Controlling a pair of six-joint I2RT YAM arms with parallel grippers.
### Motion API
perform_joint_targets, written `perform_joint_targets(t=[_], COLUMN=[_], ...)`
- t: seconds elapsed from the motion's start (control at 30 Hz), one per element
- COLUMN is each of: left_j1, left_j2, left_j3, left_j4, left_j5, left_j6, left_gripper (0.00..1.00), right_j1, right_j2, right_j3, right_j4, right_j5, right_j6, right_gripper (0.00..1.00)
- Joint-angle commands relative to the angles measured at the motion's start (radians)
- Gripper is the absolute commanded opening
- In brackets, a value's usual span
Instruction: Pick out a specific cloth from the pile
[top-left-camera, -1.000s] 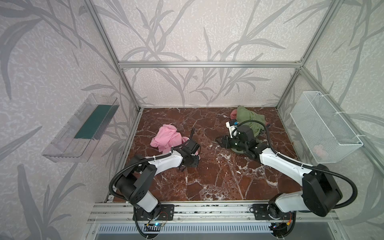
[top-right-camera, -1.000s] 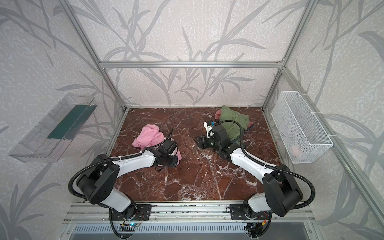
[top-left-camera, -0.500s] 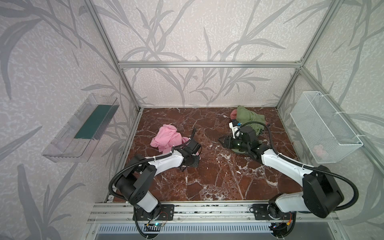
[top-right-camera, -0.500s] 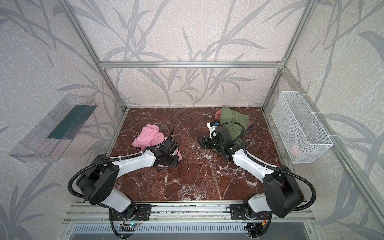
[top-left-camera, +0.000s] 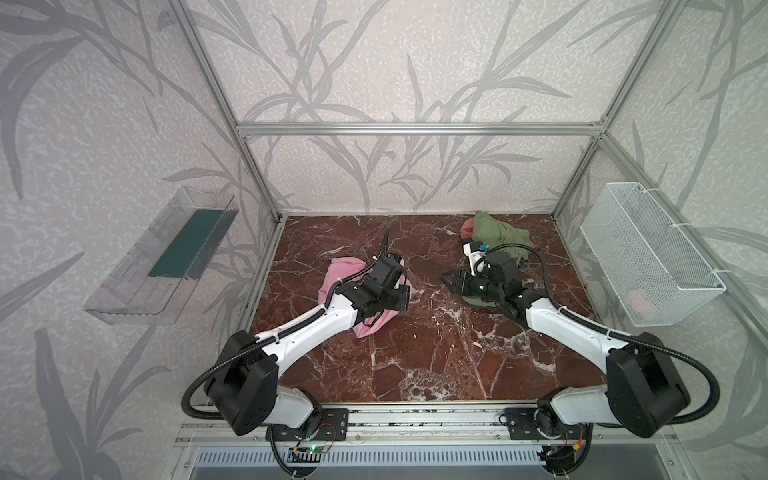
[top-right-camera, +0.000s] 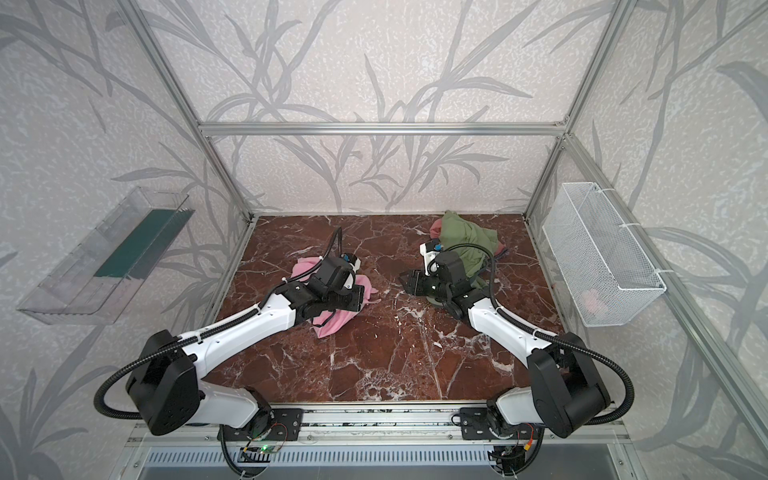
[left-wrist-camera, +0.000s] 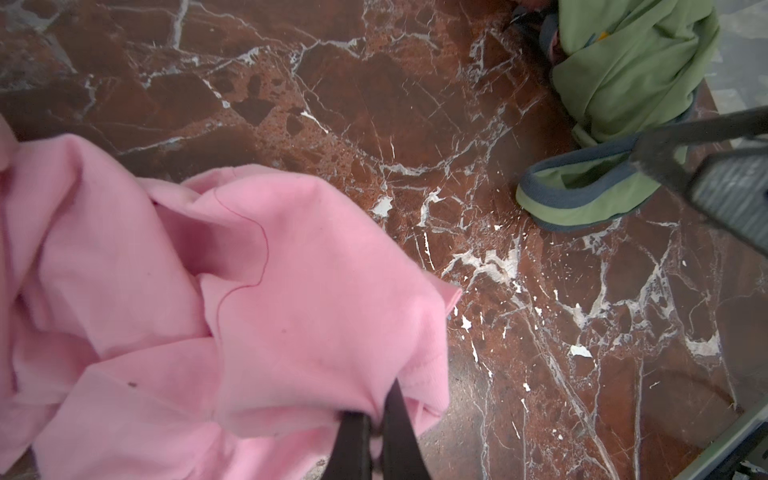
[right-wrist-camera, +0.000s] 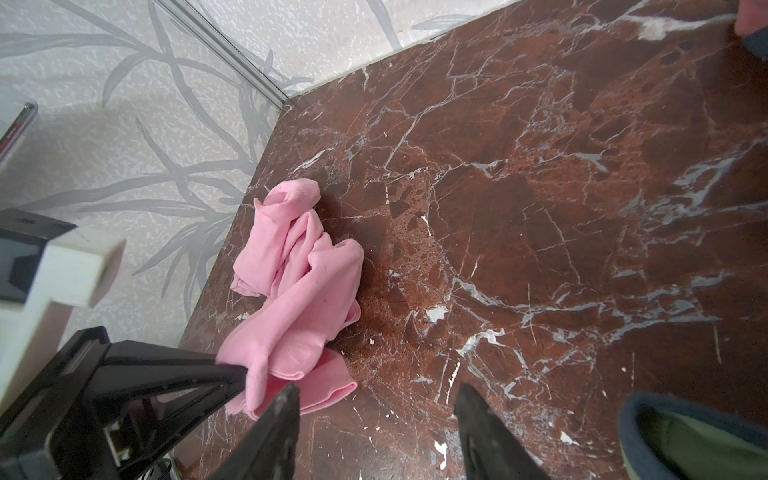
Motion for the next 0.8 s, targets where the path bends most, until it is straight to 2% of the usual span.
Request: perform_joint_targets(t=[0.0, 0.2, 0.43, 0.77], left_j1=[0.006, 0.082, 0.242, 0.472], left_j2=[-0.077, -0.171, -0.233, -0.203], left_j3=[0.042, 0.083, 0.077, -0.011], left_j4=[-0.019, -0.067, -0.059, 0.058], left_j5=[-0.082, -0.130, -0.113, -0.101], left_j6=[0.016, 0.050, 0.064, 0.052], left_gripper=[0.00, 0.00, 0.00, 0.00], right_j1=[-0.007, -0.010, -0.010, -0.011], right_j2=[-0.014, 0.001, 0.024, 0.032], right_j3=[0.008, 0.024, 0.042, 0.064], right_j4=[0.023, 0.025, 0.039, 0.025], right_j5=[-0.023, -0.033, -0.055, -0.063], right_j6=[0.005, 0.008, 0.027, 0.025], right_gripper=[0.60, 0.60, 0.60, 0.60])
